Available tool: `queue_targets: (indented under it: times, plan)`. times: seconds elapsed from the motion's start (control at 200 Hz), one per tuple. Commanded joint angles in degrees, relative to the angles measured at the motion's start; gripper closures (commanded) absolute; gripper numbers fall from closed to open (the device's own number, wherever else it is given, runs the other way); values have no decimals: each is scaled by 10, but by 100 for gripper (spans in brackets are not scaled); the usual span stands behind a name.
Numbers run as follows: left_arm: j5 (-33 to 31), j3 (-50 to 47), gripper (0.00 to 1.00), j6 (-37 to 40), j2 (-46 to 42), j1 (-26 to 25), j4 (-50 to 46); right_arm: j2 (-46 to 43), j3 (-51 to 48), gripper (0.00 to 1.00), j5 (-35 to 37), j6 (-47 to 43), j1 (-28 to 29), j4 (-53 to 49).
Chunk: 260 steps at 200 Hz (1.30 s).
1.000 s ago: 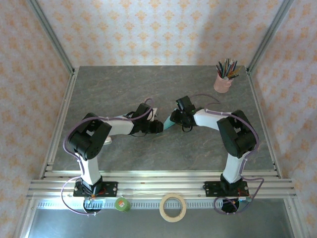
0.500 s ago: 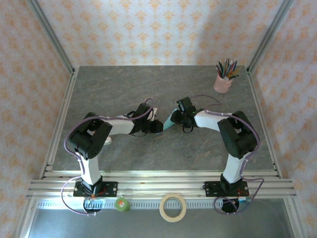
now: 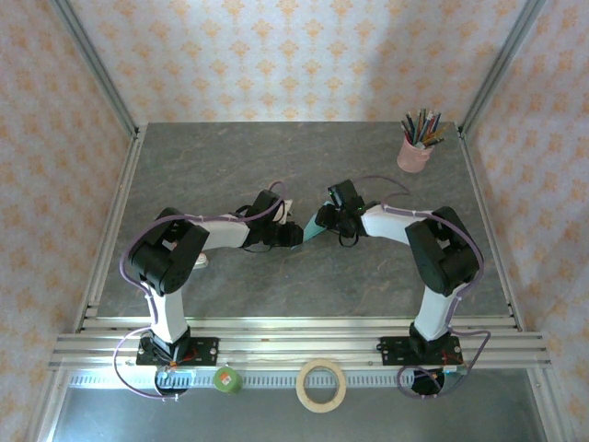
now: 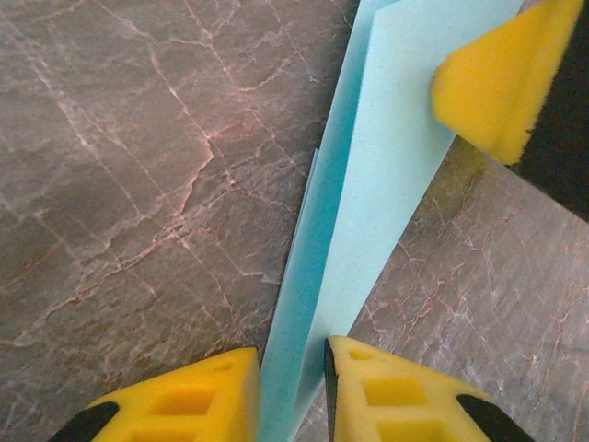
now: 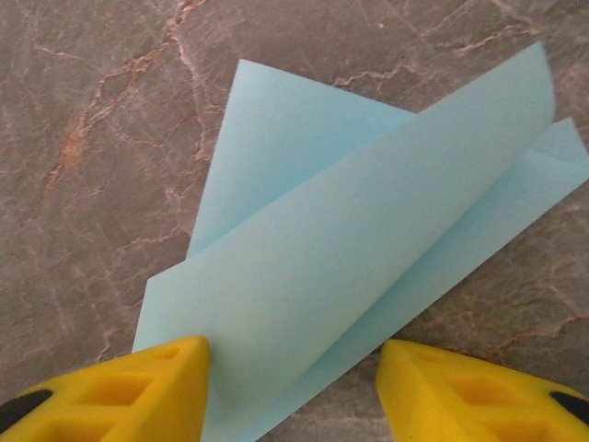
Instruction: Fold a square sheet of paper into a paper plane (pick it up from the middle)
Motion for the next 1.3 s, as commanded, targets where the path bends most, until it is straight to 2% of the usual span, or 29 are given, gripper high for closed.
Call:
queue_targets:
  times: [0.0, 0.17, 0.34, 0.521, 0.861, 1.296]
  plan:
    - [-21, -6, 74, 18, 53, -7, -32, -20, -23, 45, 40, 0, -3, -25]
    - [-19, -5, 74, 22, 56, -7, -33, -102, -49, 43, 18, 3, -3, -6]
    - [-20, -4, 74, 24, 57, -7, -36, -133, -76, 53, -78, 15, 1, 64]
    - [-19, -5, 74, 24, 57, -7, -35, -104, -76, 65, -134, 34, 3, 128]
    - [-17, -4, 73, 24, 59, -7, -39, -37, -45, 72, -142, 33, 5, 150]
    - [-13, -2, 74, 27, 63, -7, -46, -7, -34, 72, -117, 22, 5, 129]
